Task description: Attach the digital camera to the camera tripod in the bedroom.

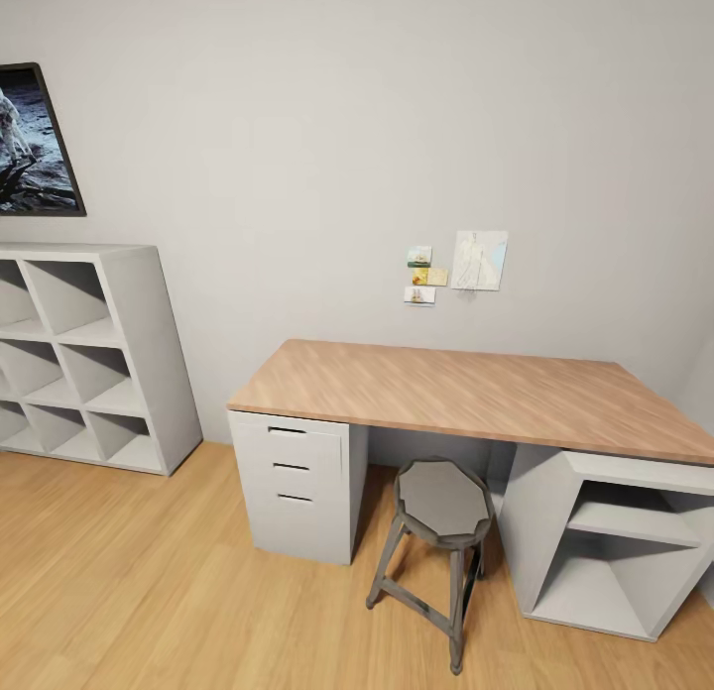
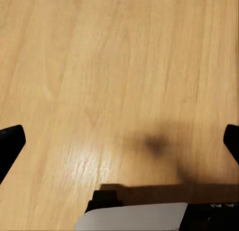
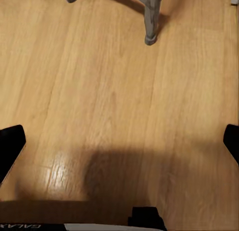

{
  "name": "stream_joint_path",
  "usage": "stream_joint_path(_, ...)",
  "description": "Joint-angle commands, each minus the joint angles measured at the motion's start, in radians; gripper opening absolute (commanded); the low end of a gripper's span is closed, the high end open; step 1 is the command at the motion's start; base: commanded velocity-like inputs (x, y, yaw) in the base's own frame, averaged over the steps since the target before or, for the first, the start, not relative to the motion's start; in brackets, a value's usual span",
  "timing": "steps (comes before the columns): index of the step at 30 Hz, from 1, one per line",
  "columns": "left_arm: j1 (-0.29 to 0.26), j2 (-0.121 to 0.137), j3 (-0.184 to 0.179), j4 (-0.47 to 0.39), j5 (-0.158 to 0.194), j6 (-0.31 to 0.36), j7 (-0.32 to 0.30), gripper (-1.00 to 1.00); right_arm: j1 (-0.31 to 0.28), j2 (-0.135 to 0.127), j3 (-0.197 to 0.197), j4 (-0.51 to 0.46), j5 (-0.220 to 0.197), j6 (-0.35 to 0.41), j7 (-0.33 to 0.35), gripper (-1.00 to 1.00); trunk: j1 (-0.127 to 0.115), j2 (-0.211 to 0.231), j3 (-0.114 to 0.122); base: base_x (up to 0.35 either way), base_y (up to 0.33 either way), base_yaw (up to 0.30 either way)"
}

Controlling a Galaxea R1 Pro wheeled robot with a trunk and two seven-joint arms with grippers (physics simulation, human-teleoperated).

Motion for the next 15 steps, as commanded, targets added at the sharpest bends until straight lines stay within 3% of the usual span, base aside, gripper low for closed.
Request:
stream_joint_path(1,0.001,0.000,0.000,-0.005,0.000,-0.005,0.000,1.00,0.000,0.000,0.000,-0.003,0.000,-0.003,-0.001,1.00,0.000,0.000,-0.001,0.000,0.000,0.000)
stream_joint_path(4,0.000,0.001,-0.001,-0.016,0.000,-0.021,-0.001,1.00,0.000,-0.001,0.001,-0.011,0.001,-0.006,0.000,1.00,0.000,0.000,-0.001,0.000,0.000,0.000)
stream_joint_path(8,0.001,0.001,-0.003,-0.011,0.001,-0.027,0.000,1.00,0.000,-0.005,0.002,-0.008,0.001,-0.067,0.000,1.00,0.000,0.000,-0.001,-0.014,0.000,0.000)
stream_joint_path(15,0.001,0.001,-0.004,0.040,0.002,-0.039,-0.001,1.00,0.000,-0.005,0.002,0.000,0.001,-0.118,-0.001,1.00,0.000,0.000,-0.001,-0.248,0.000,0.052)
